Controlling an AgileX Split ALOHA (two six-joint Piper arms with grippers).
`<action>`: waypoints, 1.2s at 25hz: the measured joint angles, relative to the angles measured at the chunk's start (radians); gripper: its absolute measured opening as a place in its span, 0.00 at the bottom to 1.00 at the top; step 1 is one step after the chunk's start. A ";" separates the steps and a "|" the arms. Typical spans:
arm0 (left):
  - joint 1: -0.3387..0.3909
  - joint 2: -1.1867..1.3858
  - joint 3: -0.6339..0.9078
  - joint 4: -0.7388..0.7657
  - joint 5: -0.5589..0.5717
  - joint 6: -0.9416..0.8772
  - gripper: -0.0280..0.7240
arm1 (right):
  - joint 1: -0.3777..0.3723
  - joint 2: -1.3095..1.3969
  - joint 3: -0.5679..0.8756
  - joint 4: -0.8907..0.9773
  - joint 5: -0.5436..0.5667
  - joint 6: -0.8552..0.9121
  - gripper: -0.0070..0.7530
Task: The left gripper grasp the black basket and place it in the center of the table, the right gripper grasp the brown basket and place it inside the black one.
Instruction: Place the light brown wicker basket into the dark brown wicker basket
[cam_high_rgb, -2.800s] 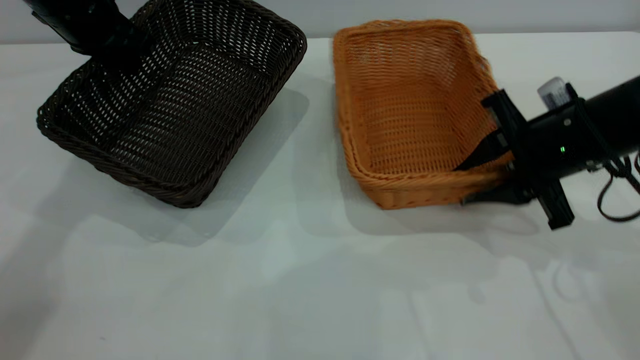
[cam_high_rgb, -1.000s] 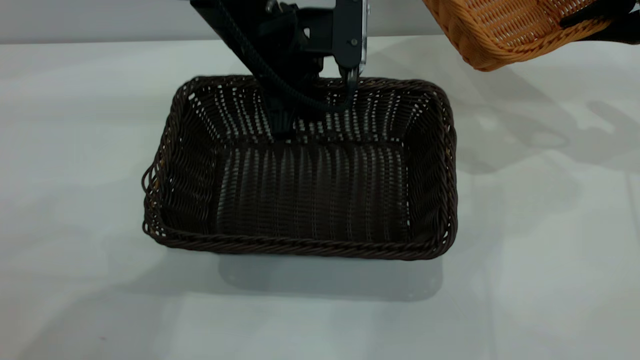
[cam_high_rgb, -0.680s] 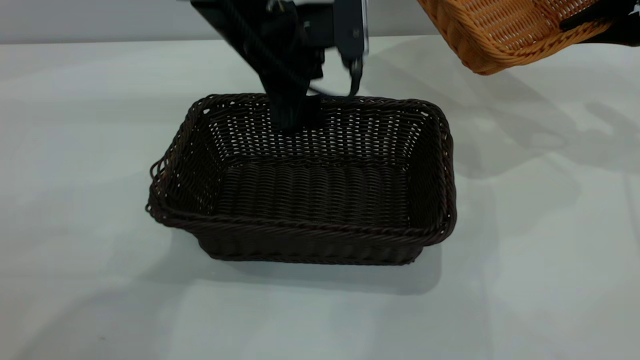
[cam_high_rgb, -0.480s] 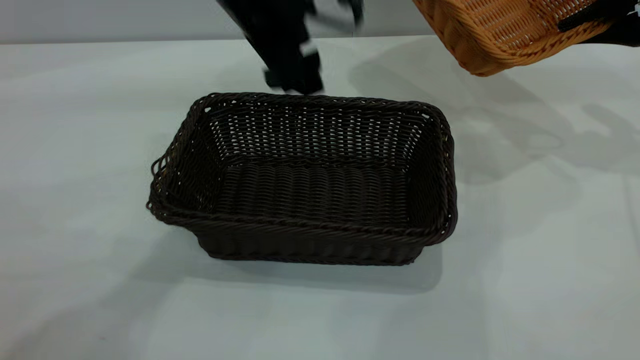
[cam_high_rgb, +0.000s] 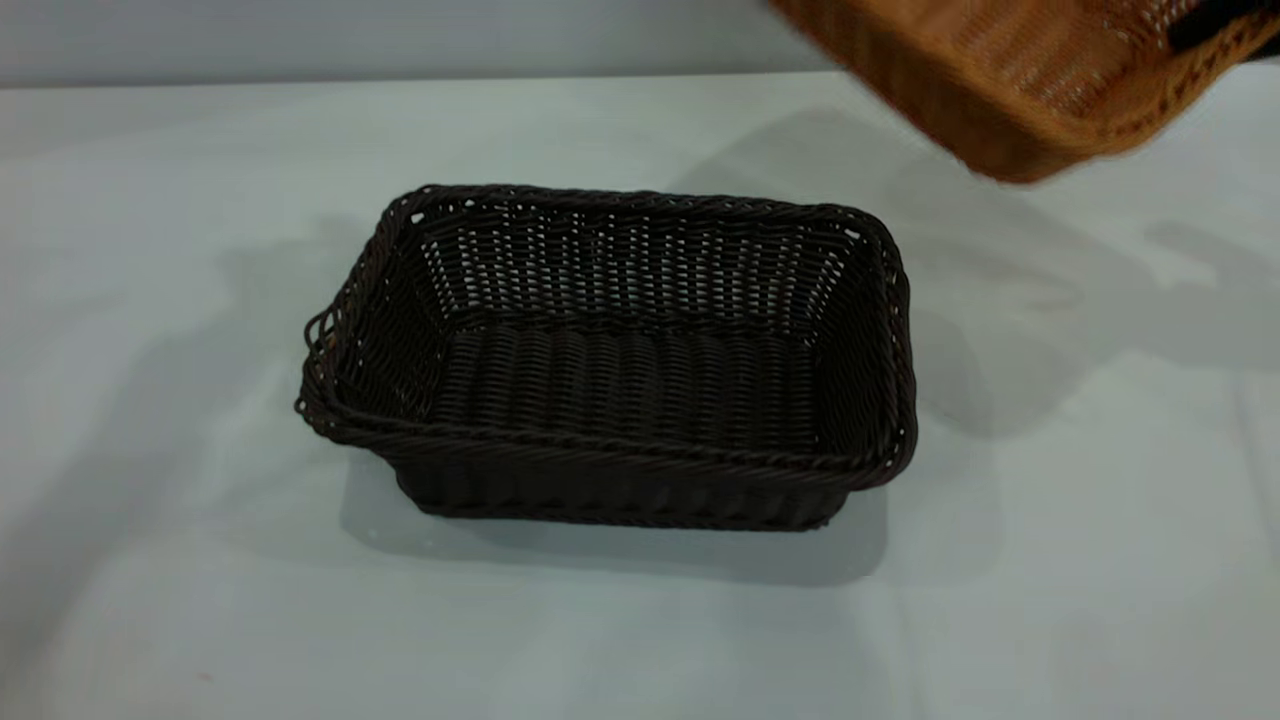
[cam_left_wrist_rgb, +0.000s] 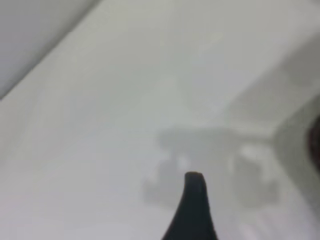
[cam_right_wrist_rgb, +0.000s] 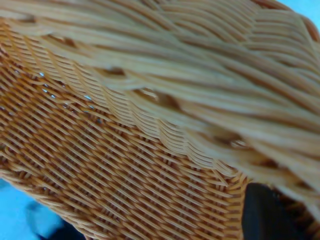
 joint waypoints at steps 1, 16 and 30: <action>0.025 -0.004 0.000 0.000 -0.002 -0.007 0.81 | 0.028 -0.007 0.000 -0.032 0.003 0.024 0.12; 0.122 -0.005 0.001 0.000 -0.025 -0.017 0.81 | 0.409 -0.014 0.000 -0.242 0.001 0.150 0.12; 0.122 -0.005 0.001 0.000 -0.026 -0.017 0.81 | 0.488 0.035 0.000 -0.258 -0.058 0.180 0.12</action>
